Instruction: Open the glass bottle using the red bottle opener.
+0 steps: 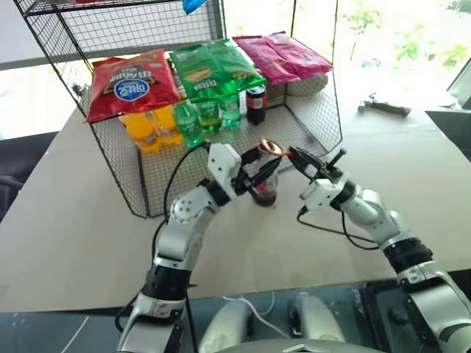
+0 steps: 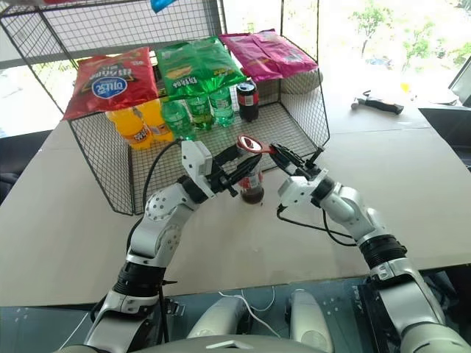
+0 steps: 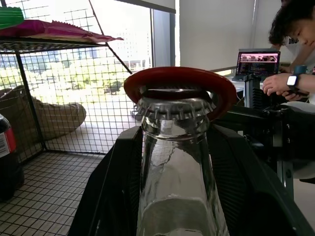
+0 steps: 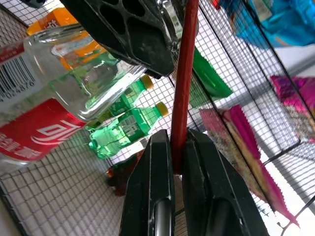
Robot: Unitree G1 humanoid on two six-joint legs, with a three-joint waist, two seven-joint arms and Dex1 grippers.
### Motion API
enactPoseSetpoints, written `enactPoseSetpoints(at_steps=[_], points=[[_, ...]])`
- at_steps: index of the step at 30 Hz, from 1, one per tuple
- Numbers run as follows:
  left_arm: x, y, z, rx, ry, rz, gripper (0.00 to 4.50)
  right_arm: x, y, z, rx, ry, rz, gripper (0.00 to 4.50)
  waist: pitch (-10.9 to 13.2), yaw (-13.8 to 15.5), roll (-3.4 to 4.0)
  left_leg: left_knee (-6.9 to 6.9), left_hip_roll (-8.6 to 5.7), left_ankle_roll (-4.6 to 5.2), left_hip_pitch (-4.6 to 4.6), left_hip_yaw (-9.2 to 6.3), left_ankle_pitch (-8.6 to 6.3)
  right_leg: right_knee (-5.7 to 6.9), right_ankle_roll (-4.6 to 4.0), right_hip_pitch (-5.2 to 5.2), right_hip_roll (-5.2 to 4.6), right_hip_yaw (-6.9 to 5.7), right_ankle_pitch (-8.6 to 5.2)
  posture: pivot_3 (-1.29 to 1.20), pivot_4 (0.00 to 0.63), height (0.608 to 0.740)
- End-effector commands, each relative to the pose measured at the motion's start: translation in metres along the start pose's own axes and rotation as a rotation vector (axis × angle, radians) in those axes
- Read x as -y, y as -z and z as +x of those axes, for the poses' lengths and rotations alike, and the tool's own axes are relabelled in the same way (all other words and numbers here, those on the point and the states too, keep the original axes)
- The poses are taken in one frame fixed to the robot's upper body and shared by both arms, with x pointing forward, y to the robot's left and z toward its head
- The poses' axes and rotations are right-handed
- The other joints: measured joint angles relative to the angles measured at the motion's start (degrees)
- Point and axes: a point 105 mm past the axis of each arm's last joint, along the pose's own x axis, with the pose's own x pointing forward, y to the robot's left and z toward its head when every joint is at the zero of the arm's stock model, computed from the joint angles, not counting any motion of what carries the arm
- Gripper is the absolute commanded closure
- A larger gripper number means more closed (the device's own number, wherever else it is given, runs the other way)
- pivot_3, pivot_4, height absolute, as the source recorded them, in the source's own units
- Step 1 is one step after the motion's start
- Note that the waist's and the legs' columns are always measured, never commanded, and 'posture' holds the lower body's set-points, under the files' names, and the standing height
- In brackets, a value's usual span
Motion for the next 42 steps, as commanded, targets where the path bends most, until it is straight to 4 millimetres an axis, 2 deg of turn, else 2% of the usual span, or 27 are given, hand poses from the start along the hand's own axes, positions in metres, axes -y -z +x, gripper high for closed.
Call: enactPoseSetpoints(at_steps=[1, 15, 28, 37, 42], points=[[0.001, 0.006, 0.005, -0.026, 0.004, 0.0, 2.9, -0.007, -0.019, 0.01, 0.123, -0.062, -0.073, 4.5, 0.0, 0.01, 0.0, -0.03, 0.0, 0.0, 0.0, -0.02, 0.0, -0.02, 0.0, 0.0, 0.0, 0.0, 0.0, 0.0, 0.15, 0.735], [0.004, 0.007, 0.007, -0.027, 0.012, -0.009, 2.9, 0.022, -0.01, 0.014, 0.144, -0.041, -0.283, 4.5, 0.05, 0.32, 0.0, -0.14, 0.01, -0.02, -0.09, -0.06, 0.01, -0.22, -0.02, -0.01, -0.02, -0.01, 0.01, 0.0, 0.15, 0.735], [0.007, 0.008, 0.008, -0.028, 0.022, -0.015, 2.9, 0.047, 0.0, 0.008, 0.117, -0.004, -0.426, 4.5, 0.1, 0.43, -0.02, -0.26, 0.04, -0.01, -0.13, -0.08, 0.01, -0.42, -0.03, -0.01, -0.01, -0.04, 0.01, 0.0, 0.15, 0.735], [0.007, 0.009, 0.007, -0.03, 0.019, -0.019, 2.9, 0.058, 0.001, 0.006, 0.102, 0.057, -0.403, 4.5, 0.11, 0.44, -0.03, -0.35, 0.06, -0.01, -0.15, -0.06, 0.0, -0.53, -0.05, -0.05, -0.01, 0.0, 0.01, 0.0, 0.15, 0.735], [0.007, 0.007, 0.002, -0.024, 0.015, -0.02, 2.9, 0.066, -0.001, 0.004, 0.09, 0.167, -0.307, 4.5, 0.12, 0.42, -0.04, -0.35, 0.06, -0.01, -0.15, -0.07, 0.0, -0.53, -0.05, -0.05, -0.01, 0.0, 0.01, 0.0, 0.15, 0.735]])
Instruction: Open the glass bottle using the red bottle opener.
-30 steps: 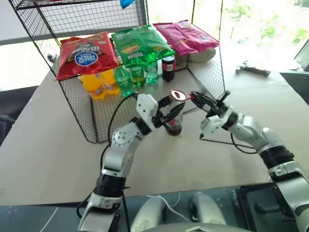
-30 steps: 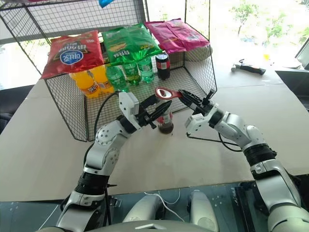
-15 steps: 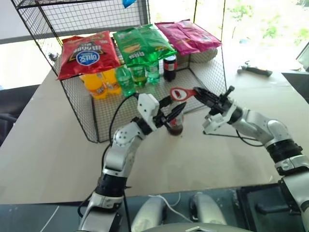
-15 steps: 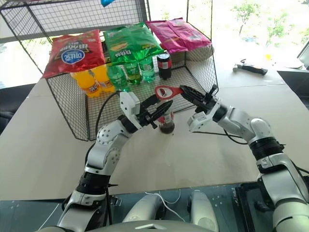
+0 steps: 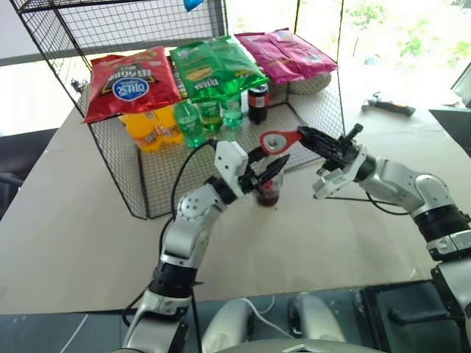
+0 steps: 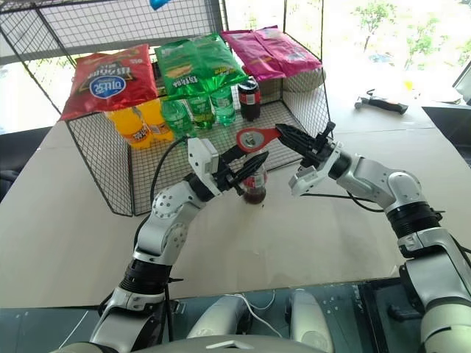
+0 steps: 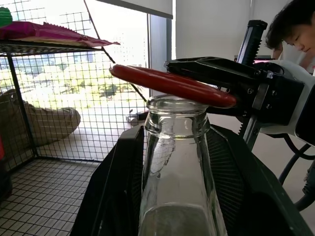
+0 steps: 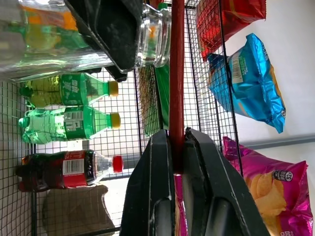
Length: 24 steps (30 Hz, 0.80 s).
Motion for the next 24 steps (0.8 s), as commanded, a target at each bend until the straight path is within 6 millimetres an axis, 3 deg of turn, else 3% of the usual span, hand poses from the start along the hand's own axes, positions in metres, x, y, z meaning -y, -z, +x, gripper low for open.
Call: enactPoseSetpoints(at_steps=[1, 8, 12, 15, 21, 24], points=[[0.0, 0.01, -0.006, -0.042, -0.004, -0.018, 2.9, 0.02, 0.005, -0.001, -0.042, 0.142, 0.063, 4.5, 0.0, -0.01, -0.01, 0.0, 0.01, 0.0, 0.0, 0.0, 0.0, 0.0, 0.0, 0.0, 0.0, 0.0, 0.0, 0.0, 0.15, 0.735], [0.0, 0.0, -0.008, 0.005, -0.009, -0.044, 2.9, 0.026, 0.017, -0.006, -0.137, 0.225, 0.152, 4.5, 0.08, 0.03, -0.06, 0.0, 0.01, 0.01, -0.02, -0.01, 0.0, -0.02, 0.0, 0.0, 0.0, 0.0, 0.0, 0.0, 0.15, 0.735], [0.0, -0.004, -0.007, 0.025, -0.005, -0.057, 1.46, 0.026, 0.023, -0.008, -0.17, 0.231, 0.172, 4.5, 0.24, -0.02, -0.1, -0.02, 0.01, 0.01, -0.04, -0.01, 0.0, -0.02, 0.0, -0.03, 0.01, -0.01, 0.0, 0.0, 0.15, 0.735], [-0.002, -0.007, -0.005, 0.038, -0.014, -0.04, 0.07, 0.025, 0.024, -0.01, -0.179, 0.226, 0.183, 4.5, 0.32, -0.01, -0.11, -0.03, 0.01, 0.01, -0.21, -0.01, 0.0, -0.02, -0.01, -0.25, 0.01, 0.0, 0.01, 0.0, 0.15, 0.735], [-0.001, -0.01, -0.005, 0.054, -0.013, -0.025, 0.07, 0.023, 0.024, -0.011, -0.191, 0.224, 0.194, 4.5, 0.33, 0.01, -0.11, -0.16, 0.01, 0.01, -0.42, 0.0, -0.01, -0.03, -0.02, -0.52, -0.01, 0.01, 0.02, 0.0, 0.15, 0.735], [0.002, -0.009, -0.008, 0.043, 0.006, -0.014, 0.07, 0.007, 0.03, -0.016, -0.266, 0.204, 0.353, 4.5, 0.33, -0.01, -0.11, -0.17, 0.01, 0.01, -0.49, 0.0, -0.01, -0.04, -0.02, -0.59, -0.01, 0.01, 0.02, 0.0, 0.15, 0.735]])
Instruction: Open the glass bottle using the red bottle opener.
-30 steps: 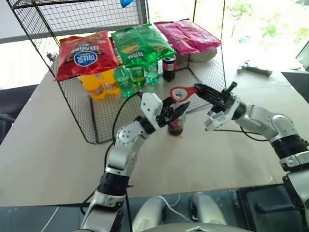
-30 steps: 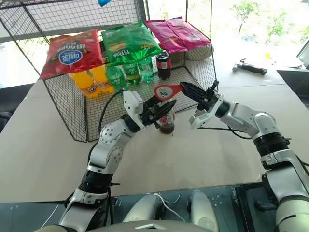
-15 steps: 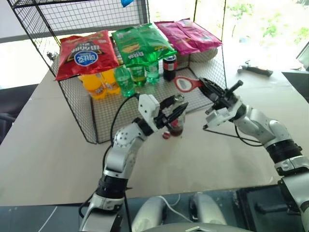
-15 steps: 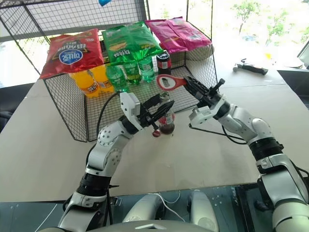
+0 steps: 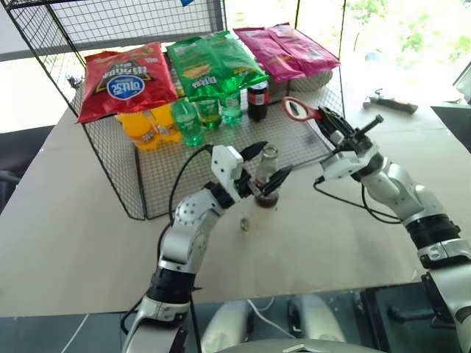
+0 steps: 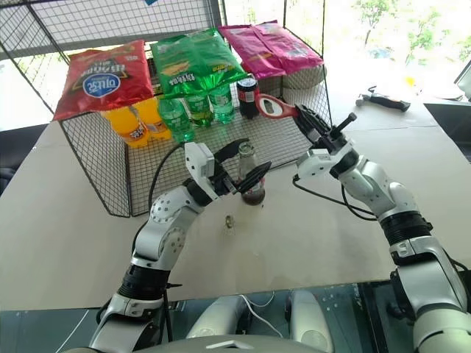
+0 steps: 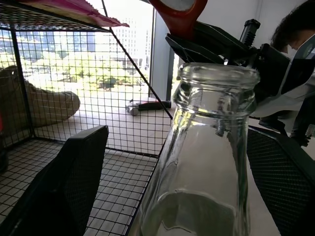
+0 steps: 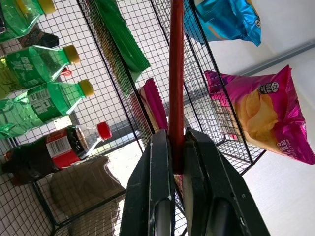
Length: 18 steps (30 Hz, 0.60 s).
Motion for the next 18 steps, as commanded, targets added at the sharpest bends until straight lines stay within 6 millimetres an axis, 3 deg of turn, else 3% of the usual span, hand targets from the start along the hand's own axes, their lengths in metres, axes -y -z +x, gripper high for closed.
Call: enactPoseSetpoints(at_steps=[1, 7, 16, 18], points=[[0.005, -0.013, -0.003, 0.033, 0.032, 0.049, 0.07, -0.008, 0.013, -0.008, -0.133, 0.026, 0.243, 4.5, -0.01, -0.04, -0.01, 0.0, 0.0, 0.0, -0.02, 0.0, 0.0, 0.0, 0.0, -0.02, 0.0, 0.0, 0.0, 0.0, 0.15, 0.735], [0.017, -0.006, -0.016, -0.025, 0.086, 0.049, 0.07, -0.034, 0.02, -0.032, -0.369, 0.072, 0.773, 4.5, 0.03, -0.08, 0.05, 0.03, 0.06, 0.03, -0.32, -0.04, -0.01, 0.0, -0.02, -0.32, -0.02, 0.0, 0.03, 0.0, 0.15, 0.735], [0.007, -0.003, -0.03, -0.045, 0.003, 0.07, 0.07, -0.069, -0.014, -0.06, -0.582, -0.037, 1.27, 4.5, 0.05, 0.16, 0.1, 0.12, 0.05, 0.03, -0.53, -0.14, -0.02, 0.05, -0.04, -0.46, -0.05, -0.14, 0.06, 0.0, 0.15, 0.735], [0.008, -0.001, -0.035, -0.058, -0.004, 0.071, 0.0, -0.075, -0.021, -0.069, -0.644, -0.055, 1.352, 3.66, 0.04, 0.2, 0.1, 0.12, 0.04, 0.03, -0.54, -0.15, -0.03, 0.05, -0.04, -0.46, -0.07, -0.16, 0.06, 0.0, 0.15, 0.735]])
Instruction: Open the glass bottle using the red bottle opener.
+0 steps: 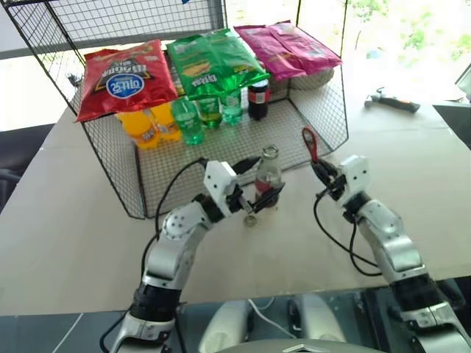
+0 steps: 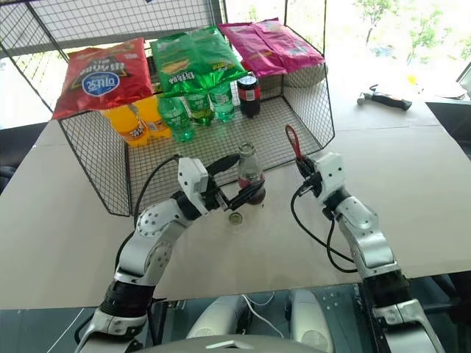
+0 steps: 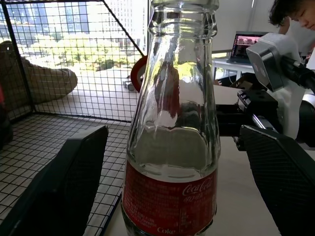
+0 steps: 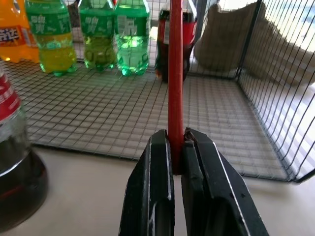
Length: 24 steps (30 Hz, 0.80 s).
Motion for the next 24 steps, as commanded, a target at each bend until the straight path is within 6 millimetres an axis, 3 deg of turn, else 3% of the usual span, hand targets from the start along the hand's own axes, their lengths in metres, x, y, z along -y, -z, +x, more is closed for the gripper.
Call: enactPoseSetpoints(at_steps=[1, 8, 14, 19, 24], points=[[0.001, -0.01, -0.01, 0.03, -0.016, 0.039, 0.0, -0.009, -0.003, -0.013, -0.053, -0.004, 0.149, 3.37, 0.0, 0.01, 0.0, 0.0, 0.0, 0.0, 0.0, -0.01, -0.01, 0.0, 0.0, 0.0, -0.01, 0.0, 0.0, 0.0, 0.15, 0.735], [0.008, -0.005, -0.031, -0.019, -0.024, 0.024, 0.0, 0.003, 0.005, -0.025, -0.133, 0.078, 0.238, 0.03, 0.02, -0.02, 0.05, -0.01, 0.0, 0.0, 0.0, 0.01, -0.01, -0.01, 0.02, 0.01, -0.02, -0.04, -0.01, 0.0, 0.15, 0.735], [0.009, -0.001, -0.055, -0.07, -0.081, 0.024, 0.0, 0.011, 0.009, -0.035, -0.168, 0.056, 0.202, 0.03, 0.02, -0.05, 0.05, 0.0, 0.0, 0.0, 0.02, 0.02, -0.01, 0.0, 0.02, 0.02, -0.02, -0.05, -0.01, 0.0, 0.15, 0.735], [-0.017, -0.008, -0.09, -0.079, -0.315, 0.078, 0.0, 0.018, 0.004, -0.052, -0.142, -0.013, 0.118, 0.03, 0.03, 0.0, 0.05, 0.0, 0.0, 0.01, 0.01, 0.02, -0.01, -0.03, 0.03, 0.03, -0.04, -0.07, -0.02, 0.0, 0.15, 0.735], [-0.024, -0.002, -0.125, -0.147, -0.443, 0.103, 0.0, 0.024, -0.005, -0.071, -0.105, -0.076, 0.065, 0.03, 0.03, 0.0, 0.04, 0.01, 0.0, 0.03, 0.03, 0.02, -0.02, -0.06, 0.06, 0.09, -0.05, -0.09, -0.03, 0.0, 0.15, 0.735]])
